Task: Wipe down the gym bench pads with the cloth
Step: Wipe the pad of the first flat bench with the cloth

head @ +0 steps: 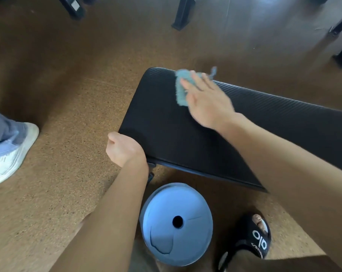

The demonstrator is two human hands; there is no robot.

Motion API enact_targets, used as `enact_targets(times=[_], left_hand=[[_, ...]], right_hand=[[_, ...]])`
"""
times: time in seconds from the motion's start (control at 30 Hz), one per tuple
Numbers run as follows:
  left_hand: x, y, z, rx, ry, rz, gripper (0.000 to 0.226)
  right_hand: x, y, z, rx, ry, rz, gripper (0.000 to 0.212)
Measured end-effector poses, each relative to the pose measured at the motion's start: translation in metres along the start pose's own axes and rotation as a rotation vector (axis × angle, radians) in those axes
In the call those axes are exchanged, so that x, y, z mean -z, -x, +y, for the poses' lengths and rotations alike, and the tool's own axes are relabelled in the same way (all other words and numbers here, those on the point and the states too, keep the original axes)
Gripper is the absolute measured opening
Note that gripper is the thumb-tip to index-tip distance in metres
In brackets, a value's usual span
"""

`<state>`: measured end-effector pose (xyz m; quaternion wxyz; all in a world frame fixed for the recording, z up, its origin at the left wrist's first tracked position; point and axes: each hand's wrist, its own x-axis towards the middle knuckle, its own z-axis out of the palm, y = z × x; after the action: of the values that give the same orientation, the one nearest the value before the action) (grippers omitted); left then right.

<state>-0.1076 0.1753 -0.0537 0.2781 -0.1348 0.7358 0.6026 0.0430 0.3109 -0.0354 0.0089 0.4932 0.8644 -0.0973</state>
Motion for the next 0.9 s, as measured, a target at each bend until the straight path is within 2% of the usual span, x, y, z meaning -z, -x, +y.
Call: enact_targets(times=[0.03, 0.13, 0.3, 0.4, 0.5, 0.6, 0.67, 0.77, 0.83, 0.9], left_hand=[[0.001, 0.000, 0.000, -0.001, -0.009, -0.007, 0.038], [0.002, 0.001, -0.001, -0.018, -0.032, -0.010, 0.043], [0.002, 0.006, 0.001, -0.015, -0.011, -0.023, 0.043], [0.001, 0.004, 0.000, -0.023, -0.030, 0.002, 0.044], [0.000, -0.001, 0.001, -0.027, -0.053, 0.027, 0.039], [0.001, -0.002, 0.002, -0.034, -0.066, 0.041, 0.041], [0.002, 0.001, 0.003, -0.033, -0.065, 0.013, 0.045], [0.005, 0.006, 0.006, -0.023, -0.045, -0.028, 0.046], [0.009, 0.008, 0.009, -0.008, -0.042, -0.062, 0.045], [0.015, 0.009, 0.012, 0.023, -0.057, -0.123, 0.043]], right_hand=[[0.002, 0.003, 0.024, -0.092, -0.005, 0.033, 0.072], [0.010, 0.030, 0.073, -0.325, -0.046, 0.037, 0.059], [0.006, 0.027, 0.036, -0.516, -0.033, -0.009, 0.062], [-0.004, 0.005, -0.034, -0.314, -0.030, -0.009, 0.071], [-0.015, 0.023, -0.111, 0.003, -0.093, 0.016, 0.058], [-0.017, 0.047, -0.113, 0.195, -0.078, 0.032, 0.054], [-0.017, 0.058, -0.076, 0.149, -0.023, 0.053, 0.060], [-0.015, 0.080, -0.017, -0.068, 0.014, 0.139, 0.063], [-0.009, 0.086, 0.000, -0.192, -0.036, 0.071, 0.055], [-0.004, 0.075, -0.014, -0.250, -0.090, 0.016, 0.055]])
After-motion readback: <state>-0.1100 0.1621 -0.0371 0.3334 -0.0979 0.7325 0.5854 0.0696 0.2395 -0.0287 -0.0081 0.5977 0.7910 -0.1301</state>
